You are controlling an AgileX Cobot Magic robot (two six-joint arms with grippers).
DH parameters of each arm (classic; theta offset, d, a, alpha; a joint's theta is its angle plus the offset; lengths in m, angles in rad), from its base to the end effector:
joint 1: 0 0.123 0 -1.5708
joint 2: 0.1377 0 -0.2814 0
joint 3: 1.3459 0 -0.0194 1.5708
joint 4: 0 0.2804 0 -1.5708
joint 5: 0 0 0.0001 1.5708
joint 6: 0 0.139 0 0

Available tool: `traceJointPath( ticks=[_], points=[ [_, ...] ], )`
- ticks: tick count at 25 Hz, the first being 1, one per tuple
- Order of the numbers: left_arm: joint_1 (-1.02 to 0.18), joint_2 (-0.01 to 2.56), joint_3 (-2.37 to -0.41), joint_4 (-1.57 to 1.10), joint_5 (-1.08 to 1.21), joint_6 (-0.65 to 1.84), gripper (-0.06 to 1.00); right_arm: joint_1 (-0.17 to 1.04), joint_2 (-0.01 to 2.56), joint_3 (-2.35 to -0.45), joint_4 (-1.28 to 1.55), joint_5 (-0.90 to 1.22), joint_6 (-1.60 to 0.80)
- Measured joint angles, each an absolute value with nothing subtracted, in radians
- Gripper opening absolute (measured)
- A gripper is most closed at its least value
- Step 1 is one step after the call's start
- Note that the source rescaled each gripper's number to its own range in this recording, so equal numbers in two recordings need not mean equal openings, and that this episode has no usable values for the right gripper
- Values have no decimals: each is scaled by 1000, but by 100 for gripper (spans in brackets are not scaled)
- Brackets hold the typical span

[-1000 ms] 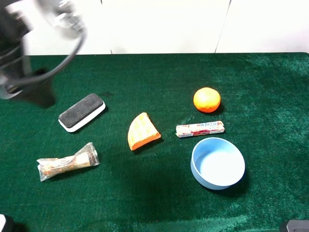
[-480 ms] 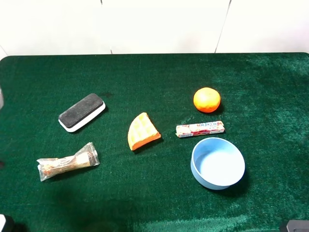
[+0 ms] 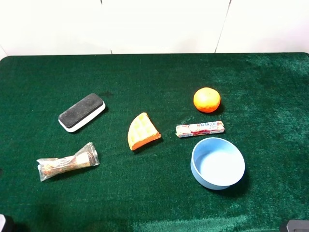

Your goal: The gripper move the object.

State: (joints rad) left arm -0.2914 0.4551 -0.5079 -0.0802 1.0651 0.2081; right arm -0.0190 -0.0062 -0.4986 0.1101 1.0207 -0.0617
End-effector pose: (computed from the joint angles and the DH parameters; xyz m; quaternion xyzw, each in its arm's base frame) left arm 0.1170 -0.0453 0.2279 0.2271 0.9200 -0.0526 0.3151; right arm 0.0691 0.0117 0.2752 -0.0191 0.8398 0.0332 0.5415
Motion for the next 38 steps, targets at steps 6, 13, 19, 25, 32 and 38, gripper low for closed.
traceJointPath(
  ticks=[6, 13, 19, 25, 32, 38],
  points=[
    [-145, 210, -504, -125, 1067, 230, 100, -19, -6, -499, 110, 1021, -62],
    [-28, 19, -504, -165, 1074, 273, 100, -19, -6, -499, 110, 1021, -62],
    [-15, -7, -504, -182, 1084, 285, 100, -19, -6, -499, 110, 1021, -62],
    [-15, -7, -504, -182, 1084, 285, 100, -19, -6, -499, 110, 1021, -62],
    [-15, -7, -504, -182, 1084, 286, 100, -19, -6, -499, 110, 1021, -62],
    [-15, -7, -504, -182, 1084, 286, 100, -19, -6, -499, 110, 1021, -62]
  ],
)
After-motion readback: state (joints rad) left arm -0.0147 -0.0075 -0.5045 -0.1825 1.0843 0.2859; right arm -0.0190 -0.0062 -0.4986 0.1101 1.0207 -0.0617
